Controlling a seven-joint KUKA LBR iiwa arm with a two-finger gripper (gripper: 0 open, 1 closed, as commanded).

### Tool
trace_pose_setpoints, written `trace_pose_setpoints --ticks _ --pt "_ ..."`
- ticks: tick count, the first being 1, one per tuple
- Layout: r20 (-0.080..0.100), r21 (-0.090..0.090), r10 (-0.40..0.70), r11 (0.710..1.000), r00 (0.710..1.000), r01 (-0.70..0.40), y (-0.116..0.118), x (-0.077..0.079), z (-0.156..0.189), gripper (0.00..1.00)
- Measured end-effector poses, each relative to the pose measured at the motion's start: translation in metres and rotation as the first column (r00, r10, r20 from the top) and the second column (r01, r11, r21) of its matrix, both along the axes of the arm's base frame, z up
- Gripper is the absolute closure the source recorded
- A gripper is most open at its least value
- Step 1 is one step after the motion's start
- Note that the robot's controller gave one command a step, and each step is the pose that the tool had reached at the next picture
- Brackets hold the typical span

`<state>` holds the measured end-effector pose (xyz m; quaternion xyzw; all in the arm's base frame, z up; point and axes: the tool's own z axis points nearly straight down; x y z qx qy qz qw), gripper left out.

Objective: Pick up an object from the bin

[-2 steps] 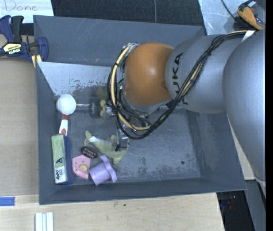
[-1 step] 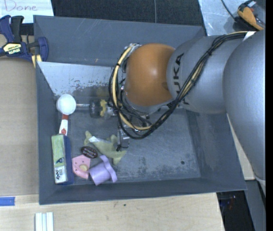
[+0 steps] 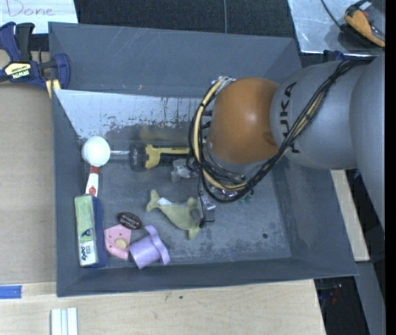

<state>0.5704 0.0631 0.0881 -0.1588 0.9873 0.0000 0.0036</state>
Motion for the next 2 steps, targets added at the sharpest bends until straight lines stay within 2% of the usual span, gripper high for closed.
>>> trace_pose_setpoints --ticks 1,2 --pt "0.002 -0.001 -0.032 0.999 0.999 0.032 0.009 -0.001 -0.002 0.0" --pt "0.003 0.0 -0.039 0.999 0.999 0.039 0.0 -0.024 0.013 0.0"
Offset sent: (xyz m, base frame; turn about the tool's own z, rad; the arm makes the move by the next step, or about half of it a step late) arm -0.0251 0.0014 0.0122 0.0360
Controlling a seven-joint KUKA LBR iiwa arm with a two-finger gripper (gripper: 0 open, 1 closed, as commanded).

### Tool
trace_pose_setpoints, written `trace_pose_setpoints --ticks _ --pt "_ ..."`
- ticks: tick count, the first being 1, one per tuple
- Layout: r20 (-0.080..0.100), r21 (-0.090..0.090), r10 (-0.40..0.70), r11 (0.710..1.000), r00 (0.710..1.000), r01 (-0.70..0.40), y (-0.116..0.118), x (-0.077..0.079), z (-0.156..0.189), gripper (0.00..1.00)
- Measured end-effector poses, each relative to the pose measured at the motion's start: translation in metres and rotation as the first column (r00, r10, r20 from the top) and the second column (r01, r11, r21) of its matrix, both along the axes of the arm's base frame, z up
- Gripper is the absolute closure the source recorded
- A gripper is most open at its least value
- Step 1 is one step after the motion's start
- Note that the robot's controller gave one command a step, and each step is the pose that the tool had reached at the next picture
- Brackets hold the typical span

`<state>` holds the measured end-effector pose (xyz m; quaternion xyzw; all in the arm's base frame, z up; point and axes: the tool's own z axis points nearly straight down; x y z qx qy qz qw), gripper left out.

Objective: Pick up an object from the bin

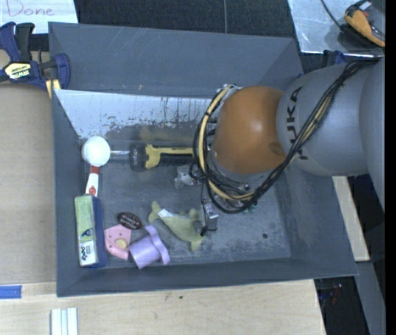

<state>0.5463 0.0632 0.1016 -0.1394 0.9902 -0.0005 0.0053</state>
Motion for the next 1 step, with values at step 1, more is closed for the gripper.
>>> trace_pose_setpoints --ticks 1 --pt "0.004 0.003 0.041 0.999 0.999 -0.041 0.0455 0.0172 0.0456 0.0"
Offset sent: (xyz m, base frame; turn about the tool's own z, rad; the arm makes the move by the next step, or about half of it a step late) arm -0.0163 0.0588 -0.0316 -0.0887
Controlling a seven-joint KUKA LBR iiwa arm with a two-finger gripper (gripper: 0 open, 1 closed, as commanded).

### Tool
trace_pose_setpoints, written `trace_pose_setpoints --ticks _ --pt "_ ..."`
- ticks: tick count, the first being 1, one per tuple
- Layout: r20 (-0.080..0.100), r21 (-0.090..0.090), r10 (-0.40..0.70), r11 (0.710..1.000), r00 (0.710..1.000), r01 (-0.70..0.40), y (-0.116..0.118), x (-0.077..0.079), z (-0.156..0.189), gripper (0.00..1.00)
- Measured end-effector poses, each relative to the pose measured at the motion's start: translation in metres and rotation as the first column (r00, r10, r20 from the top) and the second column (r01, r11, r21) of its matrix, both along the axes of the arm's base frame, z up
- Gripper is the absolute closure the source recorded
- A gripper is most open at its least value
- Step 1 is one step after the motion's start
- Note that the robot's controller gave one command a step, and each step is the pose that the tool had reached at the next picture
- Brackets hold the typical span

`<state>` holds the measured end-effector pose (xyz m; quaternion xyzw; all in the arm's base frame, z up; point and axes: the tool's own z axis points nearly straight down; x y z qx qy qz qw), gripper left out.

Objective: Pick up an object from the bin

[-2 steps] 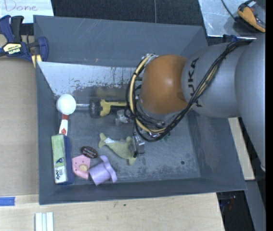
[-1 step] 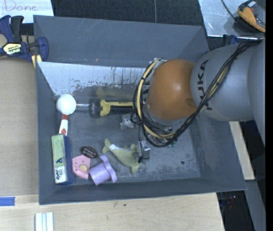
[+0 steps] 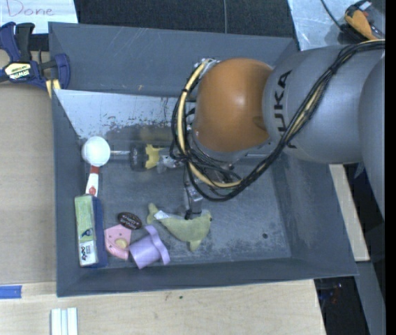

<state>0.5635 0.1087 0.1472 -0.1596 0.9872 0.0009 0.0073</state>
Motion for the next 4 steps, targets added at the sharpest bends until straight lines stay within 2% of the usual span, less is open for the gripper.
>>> trace_pose_setpoints --ticks 1,2,3,4 --pt "-0.004 -0.003 0.048 0.999 0.999 -0.048 0.014 -0.032 -0.075 1.0" --pt "-0.004 -0.003 0.047 0.999 0.999 -0.047 0.014 -0.032 -0.075 1.0" --pt "0.004 0.0 -0.026 1.0 1.0 0.026 0.012 -0.043 -0.021 1.0" --pt "-0.014 -0.005 -0.006 1.0 1.0 0.006 0.016 -0.043 -0.005 1.0"
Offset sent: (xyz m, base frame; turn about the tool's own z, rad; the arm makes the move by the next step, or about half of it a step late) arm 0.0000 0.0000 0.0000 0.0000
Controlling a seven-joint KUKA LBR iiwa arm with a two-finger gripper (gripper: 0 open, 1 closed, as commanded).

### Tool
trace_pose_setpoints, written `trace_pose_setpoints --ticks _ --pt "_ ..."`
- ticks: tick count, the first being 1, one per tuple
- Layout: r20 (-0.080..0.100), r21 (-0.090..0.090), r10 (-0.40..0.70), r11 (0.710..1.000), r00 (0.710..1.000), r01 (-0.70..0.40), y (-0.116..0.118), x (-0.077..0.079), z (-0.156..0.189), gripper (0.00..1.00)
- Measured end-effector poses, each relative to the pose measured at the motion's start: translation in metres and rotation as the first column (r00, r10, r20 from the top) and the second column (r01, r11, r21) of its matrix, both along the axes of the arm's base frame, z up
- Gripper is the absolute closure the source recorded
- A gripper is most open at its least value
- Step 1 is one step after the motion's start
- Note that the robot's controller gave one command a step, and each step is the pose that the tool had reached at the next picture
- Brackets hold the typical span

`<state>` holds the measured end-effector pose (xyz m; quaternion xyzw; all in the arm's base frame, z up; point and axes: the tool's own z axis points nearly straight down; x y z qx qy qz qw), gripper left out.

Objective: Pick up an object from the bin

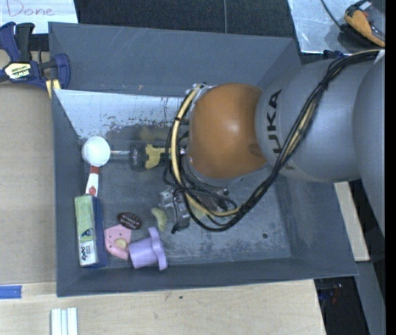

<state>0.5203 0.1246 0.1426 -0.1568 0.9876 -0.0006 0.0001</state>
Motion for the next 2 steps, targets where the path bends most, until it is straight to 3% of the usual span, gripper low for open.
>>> trace_pose_setpoints --ticks 1,2 --pt "0.005 0.001 0.036 0.999 0.999 -0.036 0.0 0.047 -0.004 1.0" --pt "0.015 0.005 0.002 1.0 1.0 -0.002 0.001 0.018 0.1 1.0"
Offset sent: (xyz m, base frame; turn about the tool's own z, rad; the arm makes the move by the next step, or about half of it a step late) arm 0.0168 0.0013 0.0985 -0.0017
